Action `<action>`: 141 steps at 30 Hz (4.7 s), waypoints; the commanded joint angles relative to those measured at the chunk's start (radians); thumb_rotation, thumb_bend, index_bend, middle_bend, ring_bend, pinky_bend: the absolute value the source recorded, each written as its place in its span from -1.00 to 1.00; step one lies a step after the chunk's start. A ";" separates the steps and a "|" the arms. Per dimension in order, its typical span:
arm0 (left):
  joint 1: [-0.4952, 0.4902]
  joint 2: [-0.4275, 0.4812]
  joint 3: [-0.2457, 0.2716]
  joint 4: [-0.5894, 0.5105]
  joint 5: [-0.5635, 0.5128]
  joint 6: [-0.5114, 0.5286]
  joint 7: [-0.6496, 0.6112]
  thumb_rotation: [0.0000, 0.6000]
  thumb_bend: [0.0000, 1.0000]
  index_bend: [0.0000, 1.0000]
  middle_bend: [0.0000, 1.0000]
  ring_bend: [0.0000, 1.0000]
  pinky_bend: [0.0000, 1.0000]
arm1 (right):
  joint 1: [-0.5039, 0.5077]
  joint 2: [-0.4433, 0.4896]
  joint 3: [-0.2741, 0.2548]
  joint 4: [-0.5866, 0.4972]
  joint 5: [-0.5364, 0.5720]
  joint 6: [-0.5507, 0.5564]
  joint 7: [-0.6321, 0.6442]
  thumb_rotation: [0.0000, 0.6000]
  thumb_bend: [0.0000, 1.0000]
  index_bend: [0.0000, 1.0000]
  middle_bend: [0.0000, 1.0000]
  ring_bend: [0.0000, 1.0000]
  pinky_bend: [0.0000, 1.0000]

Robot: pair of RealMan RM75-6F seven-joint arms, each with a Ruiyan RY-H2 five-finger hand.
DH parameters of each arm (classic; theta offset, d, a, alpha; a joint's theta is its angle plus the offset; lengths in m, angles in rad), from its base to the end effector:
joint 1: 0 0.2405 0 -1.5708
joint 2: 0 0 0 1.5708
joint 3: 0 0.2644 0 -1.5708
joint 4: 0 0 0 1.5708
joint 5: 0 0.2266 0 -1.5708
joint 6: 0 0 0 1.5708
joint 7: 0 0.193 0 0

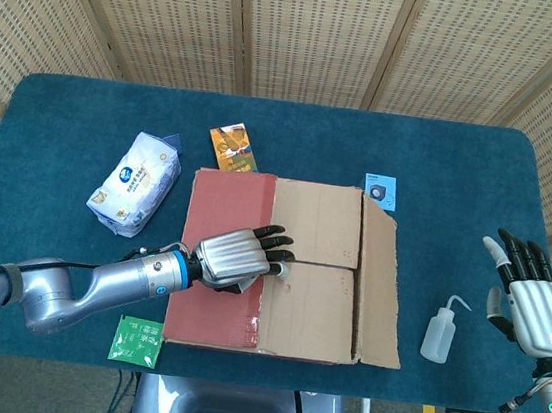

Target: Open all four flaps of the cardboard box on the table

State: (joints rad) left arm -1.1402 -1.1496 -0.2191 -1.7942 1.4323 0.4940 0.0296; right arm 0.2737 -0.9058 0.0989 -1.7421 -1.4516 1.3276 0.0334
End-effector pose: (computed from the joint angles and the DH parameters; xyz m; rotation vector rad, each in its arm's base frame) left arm 0.0239 0.3628 -0.0112 -2.5849 -0.5562 -0.9008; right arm -0.2748 -0.2974 0.1892 1.5238 -0.8384 0.9304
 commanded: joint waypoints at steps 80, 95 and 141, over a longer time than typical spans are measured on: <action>0.244 0.678 0.033 -0.302 0.183 0.230 -0.098 0.76 1.00 -0.19 -0.25 -0.55 -0.70 | 0.022 -0.003 0.025 -0.032 0.010 -0.056 -0.037 1.00 0.55 -1.00 -1.00 -1.00 -1.00; 0.338 0.835 0.054 -0.301 0.210 0.173 -0.166 0.76 0.90 -0.19 -0.23 -0.53 -0.70 | 0.025 0.000 0.027 -0.062 0.007 -0.051 -0.069 1.00 0.55 -1.00 -1.00 -1.00 -1.00; 0.223 0.042 0.034 -0.150 -0.436 0.391 0.457 0.76 -0.52 -0.90 -1.00 -1.00 -1.00 | 0.014 -0.022 0.019 -0.009 0.012 -0.051 -0.009 1.00 0.55 -1.00 -1.00 -1.00 -1.00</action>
State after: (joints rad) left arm -0.9102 -1.0955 -0.1884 -1.9503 1.0035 0.8754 0.4761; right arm 0.2884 -0.9277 0.1182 -1.7524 -1.4396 1.2764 0.0236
